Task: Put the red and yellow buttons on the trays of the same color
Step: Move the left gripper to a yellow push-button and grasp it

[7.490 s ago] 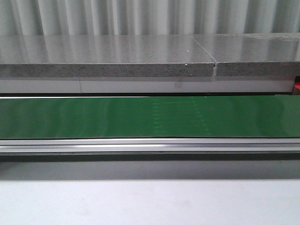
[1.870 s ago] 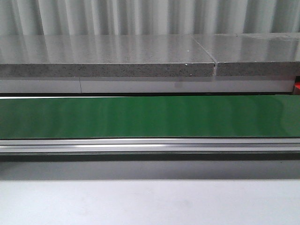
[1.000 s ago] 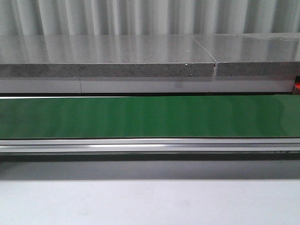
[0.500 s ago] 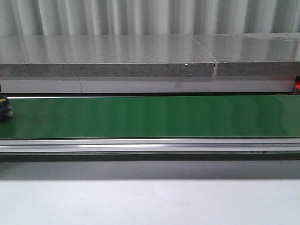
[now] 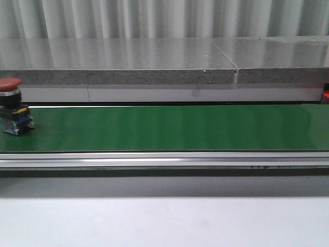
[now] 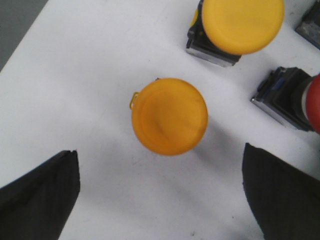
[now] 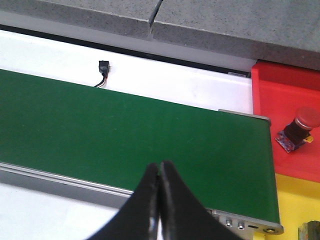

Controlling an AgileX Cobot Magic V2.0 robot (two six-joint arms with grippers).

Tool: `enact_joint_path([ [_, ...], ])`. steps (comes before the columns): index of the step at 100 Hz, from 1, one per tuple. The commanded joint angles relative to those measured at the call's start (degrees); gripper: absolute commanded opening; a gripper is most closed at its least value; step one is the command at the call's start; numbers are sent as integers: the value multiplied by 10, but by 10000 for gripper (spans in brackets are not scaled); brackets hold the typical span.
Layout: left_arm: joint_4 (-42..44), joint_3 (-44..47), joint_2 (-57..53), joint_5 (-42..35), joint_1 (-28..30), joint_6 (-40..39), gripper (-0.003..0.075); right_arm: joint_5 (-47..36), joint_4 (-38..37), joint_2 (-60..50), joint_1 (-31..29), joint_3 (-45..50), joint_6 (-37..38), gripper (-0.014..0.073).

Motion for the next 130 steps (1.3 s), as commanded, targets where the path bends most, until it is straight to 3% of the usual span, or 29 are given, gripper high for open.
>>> enact_joint_path([
  [1, 0, -34, 0, -19, 3, -7, 619, -39, 1, -1, 0, -15, -3, -67],
  [32, 4, -60, 45, -20, 3, -7, 618, -39, 1, -1, 0, -15, -3, -67],
  [40, 4, -60, 47, -21, 3, -7, 582, -39, 1, -1, 0, -15, -3, -67],
  [48, 4, -60, 47, -22, 3, -7, 483, -39, 1, -1, 0, -15, -3, -67],
  [73, 4, -60, 30, 2, 3, -7, -17, -39, 1, -1, 0, -15, -3, -67],
  [108, 4, -60, -87, 46, -22, -1, -20, -39, 1, -1, 0, -15, -3, -67],
  [130, 0, -60, -158, 64, -98, 15, -20, -39, 1, -1, 0, -15, -3, -67],
])
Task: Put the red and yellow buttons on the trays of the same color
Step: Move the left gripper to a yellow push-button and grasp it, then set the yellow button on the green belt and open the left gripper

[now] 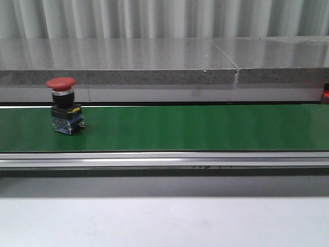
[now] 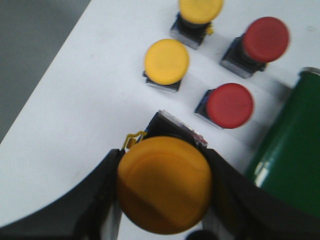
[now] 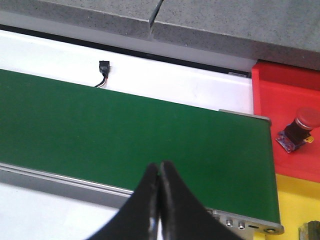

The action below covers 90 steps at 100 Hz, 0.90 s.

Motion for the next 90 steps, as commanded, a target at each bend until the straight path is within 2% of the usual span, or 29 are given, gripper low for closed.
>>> enact_joint_path([
  [1, -6, -17, -45, -7, -38, 12, -20, -39, 1, -1, 0, -15, -3, -67],
  [18, -6, -17, -48, 16, -117, 25, -20, -39, 1, -1, 0, -15, -3, -67],
  [35, -2, -15, -37, 16, -160, 26, -20, -39, 1, -1, 0, -15, -3, -67],
  [90, -18, -14, 31, 12, -171, 41, -20, -39, 1, -1, 0, -15, -3, -67],
])
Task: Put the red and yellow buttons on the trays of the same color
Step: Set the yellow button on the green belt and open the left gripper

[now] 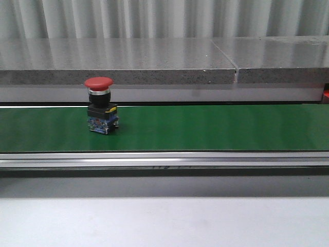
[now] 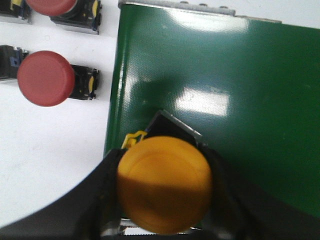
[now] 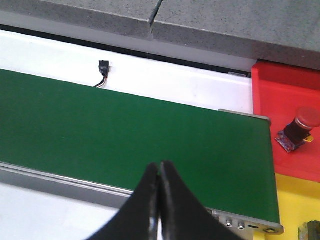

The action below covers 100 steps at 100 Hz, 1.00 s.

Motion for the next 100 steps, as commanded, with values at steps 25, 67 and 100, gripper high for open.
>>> enact_joint_path([
  [25, -4, -14, -12, -21, -4, -1, -16, -39, 1, -1, 0, -15, -3, -67],
  [67, -27, -14, -13, -19, -4, 28, 609, -39, 1, -1, 0, -15, -3, -67],
  [100, -39, -14, -85, -32, -33, 40, 608, -39, 1, -1, 0, -15, -3, -67],
])
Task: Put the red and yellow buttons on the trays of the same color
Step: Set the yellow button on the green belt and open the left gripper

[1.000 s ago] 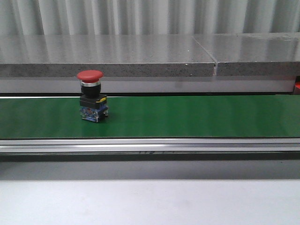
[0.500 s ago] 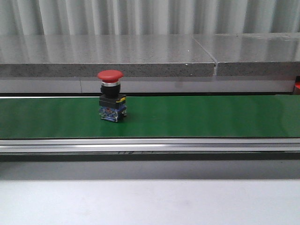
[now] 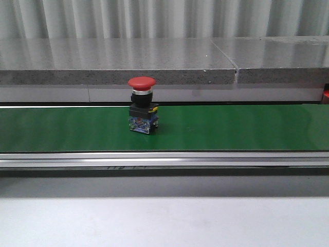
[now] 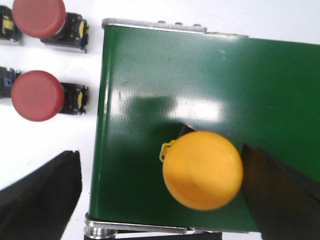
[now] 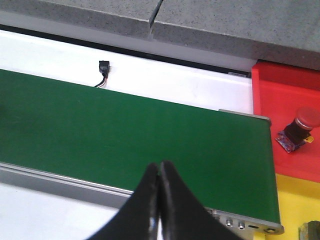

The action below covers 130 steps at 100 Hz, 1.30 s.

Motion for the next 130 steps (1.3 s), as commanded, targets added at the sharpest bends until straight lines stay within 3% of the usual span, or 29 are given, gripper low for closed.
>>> enact_joint_path([
  [1, -10, -14, -51, -20, -22, 5, 608, -39, 1, -1, 0, -15, -3, -67],
  [31, -10, -12, -157, -26, -100, 8, 608, -39, 1, -1, 0, -15, -3, -67],
  [44, -10, 15, -217, -71, -118, 8, 608, -39, 1, -1, 0, -15, -3, -67],
  [104, -20, 335, -563, -277, -118, 4, 603, -50, 0, -1, 0, -15, -3, -67],
  [114, -20, 366, -609, -282, -118, 4, 534, -50, 0, -1, 0, -15, -3, -67],
  [130, -20, 396, -650, -282, -118, 4, 273, -50, 0, -1, 0, -15, -3, -67],
])
